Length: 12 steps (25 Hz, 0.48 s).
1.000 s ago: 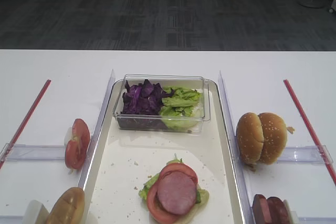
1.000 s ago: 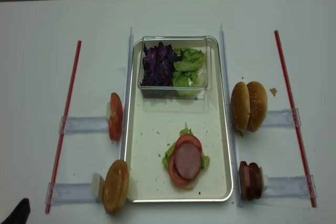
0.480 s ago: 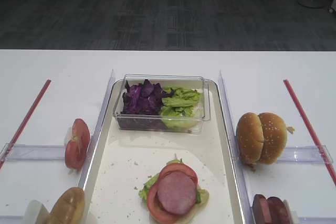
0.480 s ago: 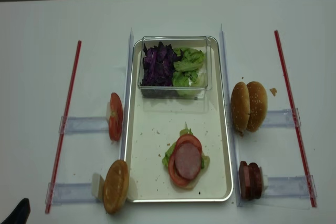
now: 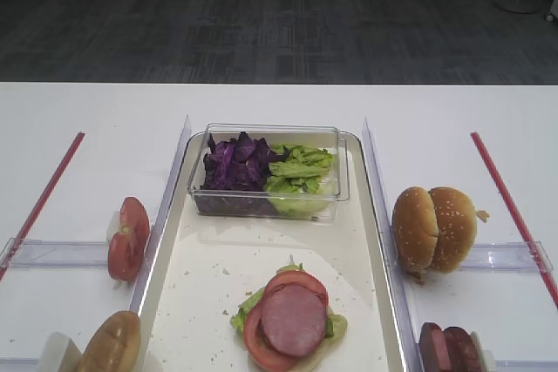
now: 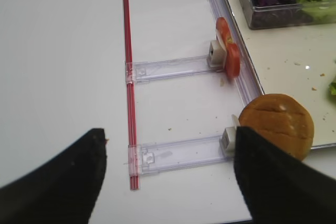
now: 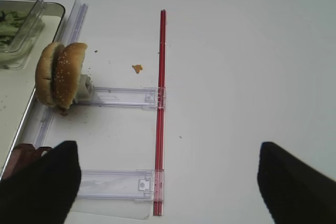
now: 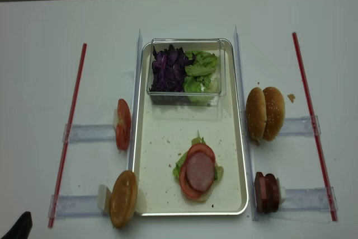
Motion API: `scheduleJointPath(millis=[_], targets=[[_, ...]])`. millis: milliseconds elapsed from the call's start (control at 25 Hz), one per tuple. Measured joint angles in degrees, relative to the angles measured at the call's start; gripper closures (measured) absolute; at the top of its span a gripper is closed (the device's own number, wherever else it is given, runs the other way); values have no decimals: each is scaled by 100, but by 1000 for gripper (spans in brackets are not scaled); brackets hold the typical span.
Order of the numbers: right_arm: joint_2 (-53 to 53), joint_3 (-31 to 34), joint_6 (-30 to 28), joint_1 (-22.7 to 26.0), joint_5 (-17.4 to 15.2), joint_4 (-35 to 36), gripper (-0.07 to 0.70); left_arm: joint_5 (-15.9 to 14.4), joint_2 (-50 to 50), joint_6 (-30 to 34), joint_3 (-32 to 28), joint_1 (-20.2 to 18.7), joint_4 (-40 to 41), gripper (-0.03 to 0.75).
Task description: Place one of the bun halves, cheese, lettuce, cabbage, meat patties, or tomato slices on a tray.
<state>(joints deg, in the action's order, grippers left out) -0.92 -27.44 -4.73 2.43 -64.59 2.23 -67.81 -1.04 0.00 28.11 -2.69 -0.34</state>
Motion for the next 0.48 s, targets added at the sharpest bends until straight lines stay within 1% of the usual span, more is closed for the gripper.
scheduleJointPath(millis=[480], targets=[[0, 0, 0, 0, 0, 0, -60, 0, 0, 0, 0, 0, 0, 244]])
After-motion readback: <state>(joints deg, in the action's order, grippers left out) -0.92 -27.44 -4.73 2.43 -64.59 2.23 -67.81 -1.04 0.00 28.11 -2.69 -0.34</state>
